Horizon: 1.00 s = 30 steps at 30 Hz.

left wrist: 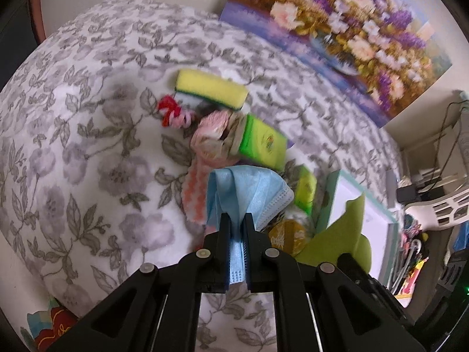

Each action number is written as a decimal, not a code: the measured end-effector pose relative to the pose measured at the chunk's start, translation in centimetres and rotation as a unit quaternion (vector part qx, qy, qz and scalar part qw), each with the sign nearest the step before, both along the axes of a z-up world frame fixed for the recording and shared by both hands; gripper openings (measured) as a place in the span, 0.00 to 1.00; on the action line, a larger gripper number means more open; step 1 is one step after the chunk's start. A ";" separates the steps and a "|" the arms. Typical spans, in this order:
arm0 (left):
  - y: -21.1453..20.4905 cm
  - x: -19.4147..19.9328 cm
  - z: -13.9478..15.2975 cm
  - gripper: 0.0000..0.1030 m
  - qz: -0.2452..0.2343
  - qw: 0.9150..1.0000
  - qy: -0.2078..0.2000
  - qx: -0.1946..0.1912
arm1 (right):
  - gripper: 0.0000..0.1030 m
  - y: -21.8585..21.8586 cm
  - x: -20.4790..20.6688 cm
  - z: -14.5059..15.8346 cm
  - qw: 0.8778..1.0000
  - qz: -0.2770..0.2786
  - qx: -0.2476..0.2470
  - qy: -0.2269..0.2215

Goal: Organize soft objects
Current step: 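Lift the blue mask with the left gripper while the right gripper lifts the green cloth, then lower the mask into the tray with the left gripper while the right lowers the cloth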

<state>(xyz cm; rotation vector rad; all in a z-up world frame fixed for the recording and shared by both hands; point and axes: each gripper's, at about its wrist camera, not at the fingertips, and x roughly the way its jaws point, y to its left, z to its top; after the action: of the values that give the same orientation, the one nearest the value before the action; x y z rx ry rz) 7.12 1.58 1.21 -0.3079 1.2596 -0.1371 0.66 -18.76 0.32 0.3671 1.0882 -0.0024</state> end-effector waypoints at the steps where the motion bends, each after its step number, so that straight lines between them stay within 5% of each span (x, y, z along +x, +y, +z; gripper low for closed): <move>1: 0.1 -0.1 0.6 0.07 0.000 1.000 -0.011 -0.004 | 0.03 -0.1 -0.1 0.5 1.000 -0.003 0.004 -0.008; 9: -0.5 -1.1 4.9 0.07 -0.011 0.995 -0.096 -0.002 | 0.03 -1.8 -1.6 5.8 0.994 -0.026 0.028 -0.100; 16: -2.3 -2.3 8.1 0.07 -0.038 0.986 -0.160 0.006 | 0.03 -3.6 -2.1 7.7 0.990 -0.053 0.014 -0.129; 30: -10.2 -3.1 8.7 0.07 -0.122 0.981 -0.142 0.055 | 0.03 -13.9 -3.0 5.9 0.972 -0.208 -0.027 -0.105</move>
<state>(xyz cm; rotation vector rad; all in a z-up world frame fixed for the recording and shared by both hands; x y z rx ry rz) 4.01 -8.63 9.95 -0.0346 1.0136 -0.3096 -2.33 -32.66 6.23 0.5286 0.7857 -0.3581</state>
